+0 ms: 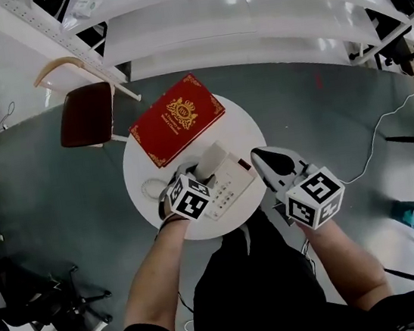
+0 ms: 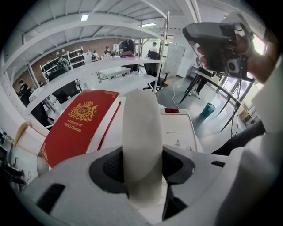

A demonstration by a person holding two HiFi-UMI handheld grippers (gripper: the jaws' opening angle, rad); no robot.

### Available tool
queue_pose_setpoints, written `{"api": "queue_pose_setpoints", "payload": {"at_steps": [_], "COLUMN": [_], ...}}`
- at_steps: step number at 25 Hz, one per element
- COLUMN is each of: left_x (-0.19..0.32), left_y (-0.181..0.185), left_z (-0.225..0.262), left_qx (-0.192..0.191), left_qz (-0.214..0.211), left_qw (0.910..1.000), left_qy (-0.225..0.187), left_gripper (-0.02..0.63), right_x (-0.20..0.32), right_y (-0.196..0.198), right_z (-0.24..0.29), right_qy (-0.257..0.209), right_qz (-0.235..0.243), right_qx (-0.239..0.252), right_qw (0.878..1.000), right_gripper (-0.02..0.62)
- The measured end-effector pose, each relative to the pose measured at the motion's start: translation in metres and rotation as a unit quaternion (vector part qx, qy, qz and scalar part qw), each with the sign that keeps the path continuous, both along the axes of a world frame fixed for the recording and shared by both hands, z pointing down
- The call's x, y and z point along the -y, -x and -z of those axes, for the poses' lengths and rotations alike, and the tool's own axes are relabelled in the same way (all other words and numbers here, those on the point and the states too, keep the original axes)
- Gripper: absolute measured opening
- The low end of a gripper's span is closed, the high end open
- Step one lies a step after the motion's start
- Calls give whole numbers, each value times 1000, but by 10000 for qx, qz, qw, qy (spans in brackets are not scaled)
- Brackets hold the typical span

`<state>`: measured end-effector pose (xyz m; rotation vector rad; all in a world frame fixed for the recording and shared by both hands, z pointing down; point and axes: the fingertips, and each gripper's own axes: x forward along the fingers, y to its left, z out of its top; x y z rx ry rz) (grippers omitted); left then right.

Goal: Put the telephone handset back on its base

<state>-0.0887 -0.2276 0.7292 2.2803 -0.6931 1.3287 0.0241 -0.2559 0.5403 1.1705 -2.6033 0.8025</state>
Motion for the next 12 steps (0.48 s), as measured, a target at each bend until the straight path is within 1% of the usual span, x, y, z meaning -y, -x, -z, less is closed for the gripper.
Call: {"api": "queue_pose_setpoints", "payload": {"at_steps": [4,12], "left_x": [-1,-2], "left_y": [4,3], "left_z": [-5,-5], "left_qx": [65,84], "left_qz": [17,-6], "left_qw": [9999,9999], "left_qy": [95,112], "left_gripper": [210,210], "right_x": [2,-3], "right_y": [-1,-3], "right_z": [2,-1], "right_qy": [-10,32], "right_qz": [-13,-15], "right_qx": [-8,21], "right_qw": [10000,10000], "right_gripper": [5,6]}}
